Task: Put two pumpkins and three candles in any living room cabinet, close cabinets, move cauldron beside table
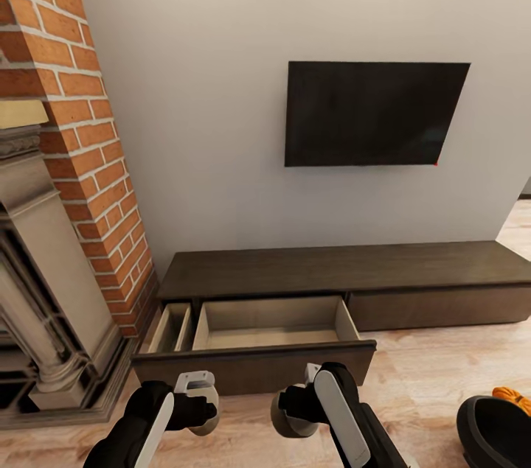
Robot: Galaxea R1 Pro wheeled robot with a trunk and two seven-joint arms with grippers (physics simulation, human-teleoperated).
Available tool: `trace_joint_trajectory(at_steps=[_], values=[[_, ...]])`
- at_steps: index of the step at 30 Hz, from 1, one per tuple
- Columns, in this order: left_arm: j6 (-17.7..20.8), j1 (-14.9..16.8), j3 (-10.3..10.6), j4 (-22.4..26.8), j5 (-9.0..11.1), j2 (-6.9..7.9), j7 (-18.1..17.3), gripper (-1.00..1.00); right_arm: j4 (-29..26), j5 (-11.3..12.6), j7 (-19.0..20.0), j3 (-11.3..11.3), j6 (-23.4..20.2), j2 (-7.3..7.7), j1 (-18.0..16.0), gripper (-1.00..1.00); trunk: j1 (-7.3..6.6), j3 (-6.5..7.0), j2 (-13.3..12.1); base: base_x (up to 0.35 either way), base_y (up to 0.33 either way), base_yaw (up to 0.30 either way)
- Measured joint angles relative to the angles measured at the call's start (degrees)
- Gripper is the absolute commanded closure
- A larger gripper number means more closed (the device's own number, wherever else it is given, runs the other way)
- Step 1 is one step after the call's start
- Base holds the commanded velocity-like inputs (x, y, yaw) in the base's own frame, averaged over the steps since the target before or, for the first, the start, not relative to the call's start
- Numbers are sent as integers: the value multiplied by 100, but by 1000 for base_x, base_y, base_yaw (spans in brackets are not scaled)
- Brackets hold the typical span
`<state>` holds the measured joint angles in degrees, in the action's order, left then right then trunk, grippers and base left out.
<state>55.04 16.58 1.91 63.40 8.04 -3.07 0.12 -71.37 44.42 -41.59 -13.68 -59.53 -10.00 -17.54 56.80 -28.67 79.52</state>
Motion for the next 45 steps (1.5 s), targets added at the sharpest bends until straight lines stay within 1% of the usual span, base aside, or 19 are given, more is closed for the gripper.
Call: trace_joint_trajectory(at_steps=[3, 5, 6, 7, 8, 9, 19, 24, 28, 33, 39, 45], values=[[0, 0, 3, 0, 1, 0, 0, 100, -5, -5, -9, 5, 5, 0, -11, 100, -66, 54, -120, 0, 0, 0], [0, 0, 3, 0, 1, 0, 0, 100, -7, -9, -13, 28, 13, 0, -78, 100, -110, 90, -201, 0, 0, 0], [0, 0, 0, -1, 1, 0, 0, 100, -6, 16, -14, 248, 36, 0, -170, 100, -132, 109, -241, 0, 0, 0], [0, 0, 1, 0, -1, 0, 0, 100, -5, -90, -18, 405, -38, 2, -188, 100, -154, 126, -281, 0, 0, 0], [0, 0, 2, 0, 2, 0, 0, 100, -4, -27, -14, 518, -27, 1, -196, 100, -176, 144, -321, 0, 0, 0], [0, 0, 3, 0, 2, 0, 0, 100, -4, 28, -11, 576, -36, 0, -201, 100, -198, 162, -361, 0, 0, 0], [0, 0, 1, 0, 2, 0, 0, 100, -10, 18, -1, 608, -36, 0, -202, 100, -418, 341, -762, 0, 0, 0], [0, 0, 2, 0, 9, 0, 0, 100, -128, 24, 25, 632, -35, 0, -189, 100, -527, 431, -963, 0, 0, 0], [-2, 0, 3, 0, 15, -2, 0, 100, -144, 23, 44, 568, -36, 0, -124, 100, -615, 503, -1124, 0, 0, 0], [-2, 0, -1, 0, 35, 9, -26, 100, -136, 23, 60, 563, -36, 0, -123, 100, -725, 593, -1324, 0, 0, 0], [0, 0, -32, 37, 71, 37, -65, 100, -144, 22, 52, 563, -36, 0, -123, 100, -726, 593, -1326, 11, 0, 0], [12, -1, -37, 44, 76, 44, -71, 100, -144, 18, 51, 563, -37, 0, -123, 100, -727, 593, -1326, 179, 0, 0]])
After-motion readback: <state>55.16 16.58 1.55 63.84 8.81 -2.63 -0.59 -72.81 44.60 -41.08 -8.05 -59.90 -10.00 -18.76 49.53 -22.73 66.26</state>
